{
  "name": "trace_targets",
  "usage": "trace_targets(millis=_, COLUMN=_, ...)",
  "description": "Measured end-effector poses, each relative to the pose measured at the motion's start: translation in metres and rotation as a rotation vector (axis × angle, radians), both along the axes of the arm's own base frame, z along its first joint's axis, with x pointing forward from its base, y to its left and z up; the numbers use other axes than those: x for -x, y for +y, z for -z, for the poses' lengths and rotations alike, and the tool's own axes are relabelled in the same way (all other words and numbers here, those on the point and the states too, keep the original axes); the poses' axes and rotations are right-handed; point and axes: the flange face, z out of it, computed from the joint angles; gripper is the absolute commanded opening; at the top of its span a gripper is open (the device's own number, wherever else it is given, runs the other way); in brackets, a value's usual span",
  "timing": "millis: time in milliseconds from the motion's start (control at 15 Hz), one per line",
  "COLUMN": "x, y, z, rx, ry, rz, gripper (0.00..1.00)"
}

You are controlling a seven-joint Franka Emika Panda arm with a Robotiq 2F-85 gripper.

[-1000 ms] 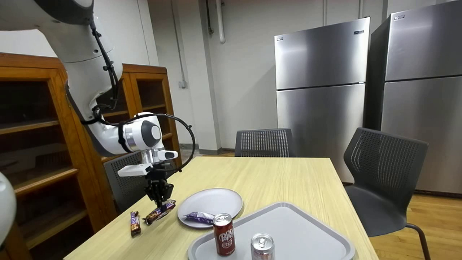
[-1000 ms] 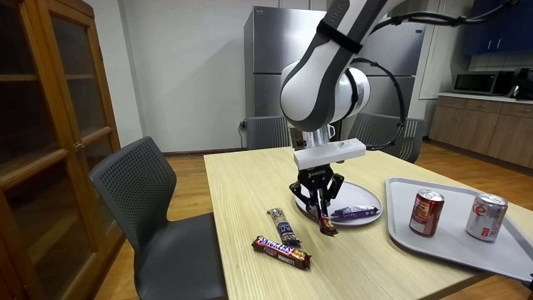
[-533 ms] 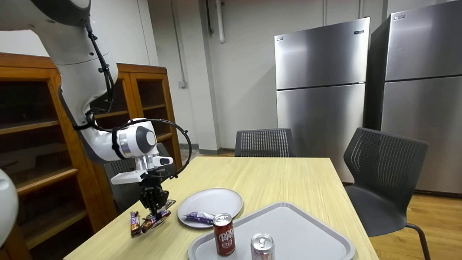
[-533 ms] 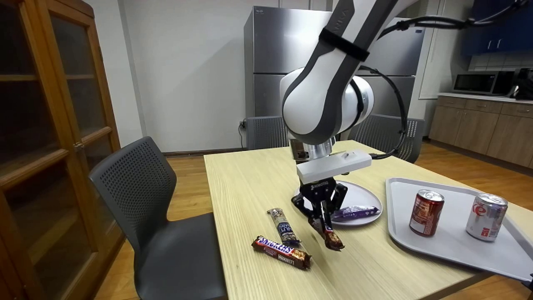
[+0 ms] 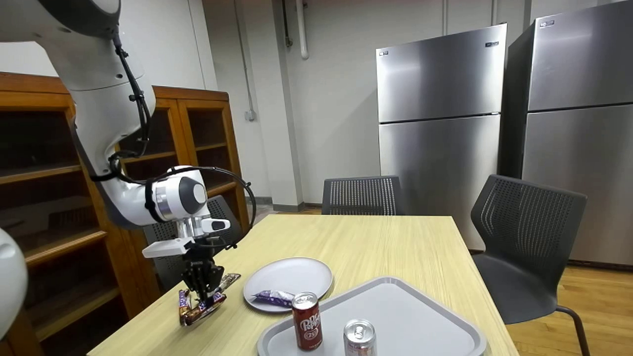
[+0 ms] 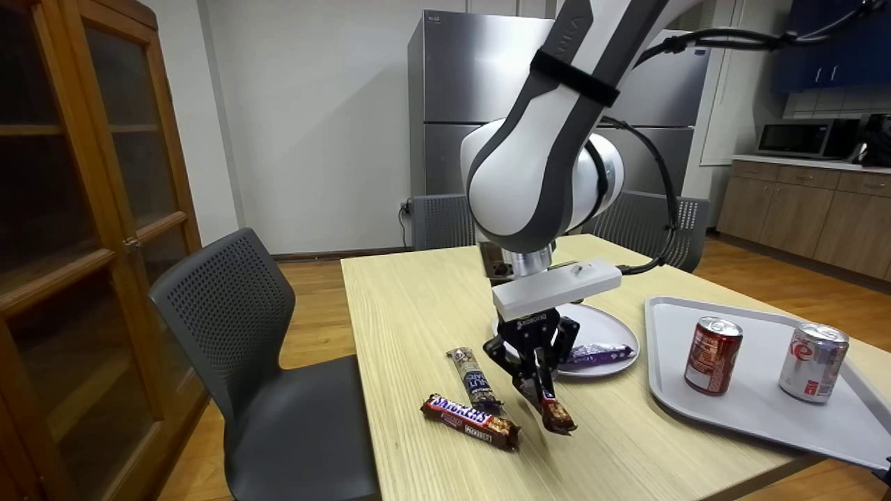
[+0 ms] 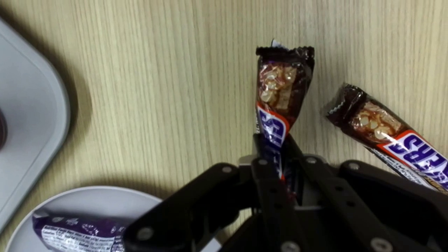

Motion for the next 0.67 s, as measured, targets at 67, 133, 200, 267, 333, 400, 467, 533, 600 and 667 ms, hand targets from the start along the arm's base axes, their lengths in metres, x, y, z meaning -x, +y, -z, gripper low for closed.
trace_targets(millis=67, x=0.0006, y=0.0011, z=0.0002, rx=0.0, ry=0.0, rz=-0.002, gripper=0.03)
trace_targets(millis=133, x=0.0011, y=0.002, z=0.0003, rx=0.0, ry=0.001, rz=-0.004, gripper=0.12)
trace_targets(millis=200, x=0.0015, y=0.0028, z=0.0004, rx=0.0, ry=0.001, rz=-0.006, gripper=0.38)
trace_targets(millis=267, x=0.0018, y=0.0035, z=0.0005, rx=0.001, ry=0.001, rz=-0.007, gripper=0.39)
trace_targets(millis=333, x=0.002, y=0.0039, z=0.0006, rx=0.001, ry=0.001, rz=-0.008, gripper=0.46)
trace_targets(millis=400, x=0.0021, y=0.0041, z=0.0005, rx=0.001, ry=0.001, rz=-0.008, gripper=0.52)
trace_targets(millis=467, x=0.0021, y=0.0041, z=0.0005, rx=0.0, ry=0.001, rz=-0.009, gripper=0.6)
trace_targets(millis=533, x=0.002, y=0.0041, z=0.0003, rx=0.0, ry=0.001, rz=-0.009, gripper=0.67)
trace_targets(millis=600, x=0.0018, y=0.0042, z=-0.0002, rx=0.0, ry=0.0, rz=-0.009, gripper=0.73)
trace_targets(millis=667, x=0.0015, y=0.0043, z=-0.0012, rx=-0.001, ry=-0.002, rz=-0.009, gripper=0.82)
